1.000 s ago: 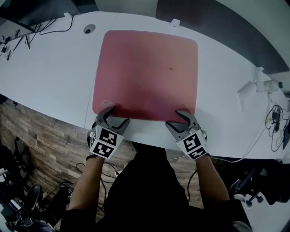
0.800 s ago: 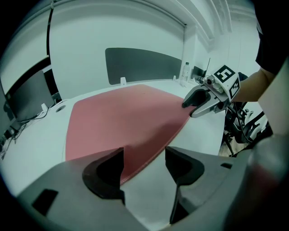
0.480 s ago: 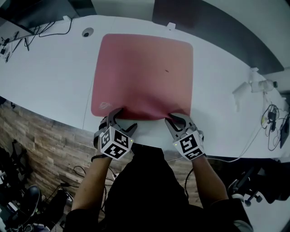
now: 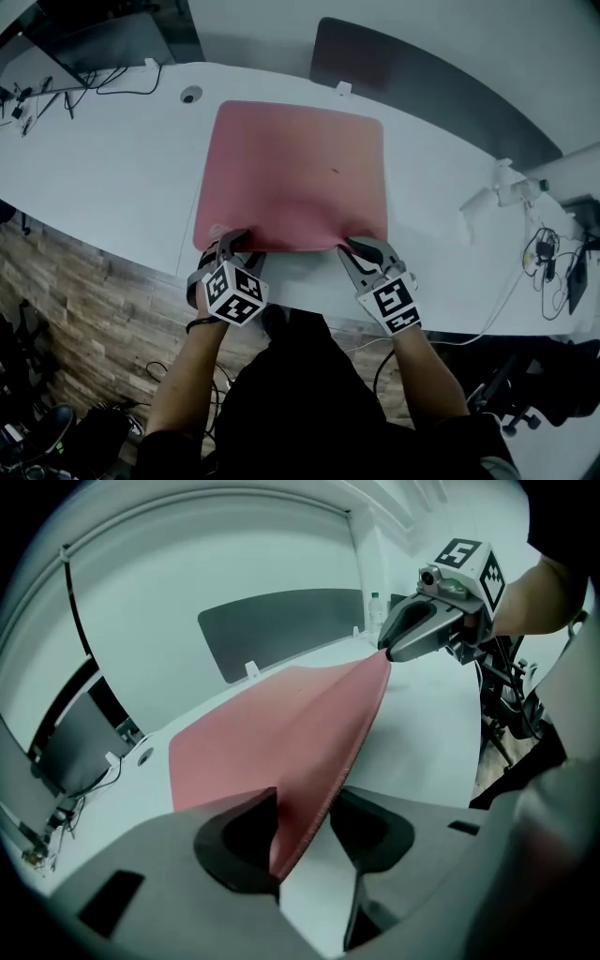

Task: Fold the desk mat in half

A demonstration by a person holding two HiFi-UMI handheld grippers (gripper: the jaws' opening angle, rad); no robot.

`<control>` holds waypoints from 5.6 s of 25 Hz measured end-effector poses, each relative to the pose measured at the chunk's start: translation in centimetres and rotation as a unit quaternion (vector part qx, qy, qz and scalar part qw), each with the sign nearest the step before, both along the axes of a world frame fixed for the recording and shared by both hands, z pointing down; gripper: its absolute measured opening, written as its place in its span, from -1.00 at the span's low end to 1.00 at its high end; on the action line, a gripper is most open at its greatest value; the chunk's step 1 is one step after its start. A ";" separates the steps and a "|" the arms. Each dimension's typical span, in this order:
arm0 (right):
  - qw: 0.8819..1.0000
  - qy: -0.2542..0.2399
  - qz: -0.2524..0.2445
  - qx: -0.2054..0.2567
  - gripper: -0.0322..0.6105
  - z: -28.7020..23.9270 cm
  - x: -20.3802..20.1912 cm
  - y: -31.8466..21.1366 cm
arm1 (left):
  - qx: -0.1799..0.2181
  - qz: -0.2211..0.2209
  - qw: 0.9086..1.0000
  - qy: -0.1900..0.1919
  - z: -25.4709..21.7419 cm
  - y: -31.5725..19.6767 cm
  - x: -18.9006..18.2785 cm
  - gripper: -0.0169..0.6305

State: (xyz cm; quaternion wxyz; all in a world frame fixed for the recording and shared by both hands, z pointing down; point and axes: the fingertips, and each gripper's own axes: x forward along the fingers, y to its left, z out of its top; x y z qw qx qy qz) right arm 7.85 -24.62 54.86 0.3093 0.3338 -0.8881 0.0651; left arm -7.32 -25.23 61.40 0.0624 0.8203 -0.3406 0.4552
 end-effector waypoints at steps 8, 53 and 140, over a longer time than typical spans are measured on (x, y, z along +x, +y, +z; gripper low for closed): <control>1.000 0.010 0.006 0.023 -0.75 -2.1 0.5 1.5 | 0.015 0.023 0.999 0.017 -2.9 1.5 0.4 -0.77; 0.993 0.115 -0.021 -0.030 -0.81 -2.8 4.3 -0.4 | -0.043 0.153 0.987 0.010 -7.9 -0.3 3.6 -0.87; 0.993 -0.113 0.030 0.030 -0.89 -12.0 -0.5 1.4 | 0.094 -0.058 0.974 0.200 -18.8 -0.3 -3.0 -0.03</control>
